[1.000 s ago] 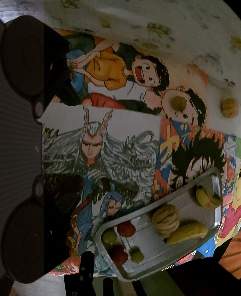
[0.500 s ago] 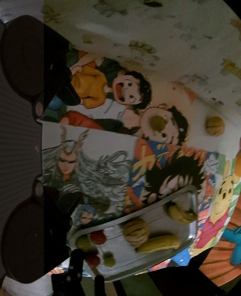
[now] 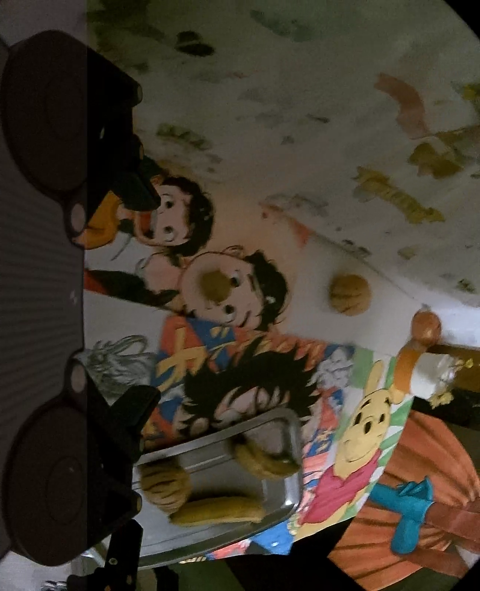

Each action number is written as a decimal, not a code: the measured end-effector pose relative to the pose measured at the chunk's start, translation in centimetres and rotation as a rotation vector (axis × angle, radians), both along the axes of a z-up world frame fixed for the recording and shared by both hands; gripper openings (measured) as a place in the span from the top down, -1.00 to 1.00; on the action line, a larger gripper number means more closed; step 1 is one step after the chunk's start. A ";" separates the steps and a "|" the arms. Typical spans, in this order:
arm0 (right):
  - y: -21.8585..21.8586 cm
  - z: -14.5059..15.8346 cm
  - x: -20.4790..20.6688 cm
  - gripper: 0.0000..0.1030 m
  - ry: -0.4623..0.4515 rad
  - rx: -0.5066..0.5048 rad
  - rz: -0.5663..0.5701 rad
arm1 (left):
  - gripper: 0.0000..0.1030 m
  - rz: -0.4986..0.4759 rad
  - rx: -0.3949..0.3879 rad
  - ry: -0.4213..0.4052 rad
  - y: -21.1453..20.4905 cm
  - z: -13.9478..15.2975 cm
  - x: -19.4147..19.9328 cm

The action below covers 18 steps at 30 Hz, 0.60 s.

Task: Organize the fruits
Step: 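Withdraw both tools up and away from the tray, then move the right tool toward the brown striped melon on the floor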

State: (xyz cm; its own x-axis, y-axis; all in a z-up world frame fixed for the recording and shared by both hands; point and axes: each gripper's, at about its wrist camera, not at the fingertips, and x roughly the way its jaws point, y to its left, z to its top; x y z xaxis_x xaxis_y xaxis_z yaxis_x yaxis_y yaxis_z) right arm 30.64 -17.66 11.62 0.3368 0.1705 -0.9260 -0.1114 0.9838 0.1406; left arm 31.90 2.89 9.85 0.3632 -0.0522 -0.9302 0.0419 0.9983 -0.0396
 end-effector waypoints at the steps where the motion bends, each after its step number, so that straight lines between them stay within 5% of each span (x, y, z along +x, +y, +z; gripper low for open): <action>1: 0.1 0.2 0.2 -0.99 -0.017 0.005 -0.004 | -0.99 0.005 0.002 -0.010 0.1 0.1 0.2; 8: 0.6 1.0 1.2 -0.99 -0.130 0.016 -0.010 | -0.99 0.023 0.021 -0.053 0.2 -0.6 1.4; 18: 1.1 -0.5 4.0 -0.99 -0.146 0.017 0.031 | -0.97 -0.004 0.044 -0.084 -0.2 -3.1 1.9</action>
State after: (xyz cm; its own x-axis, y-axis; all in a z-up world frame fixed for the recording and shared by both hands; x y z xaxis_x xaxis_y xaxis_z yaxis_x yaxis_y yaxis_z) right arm 34.60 -16.54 11.15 0.4619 0.1980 -0.8645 -0.1624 0.9772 0.1371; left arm 33.77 2.67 6.74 0.4399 -0.0131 -0.8980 0.0471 0.9989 0.0085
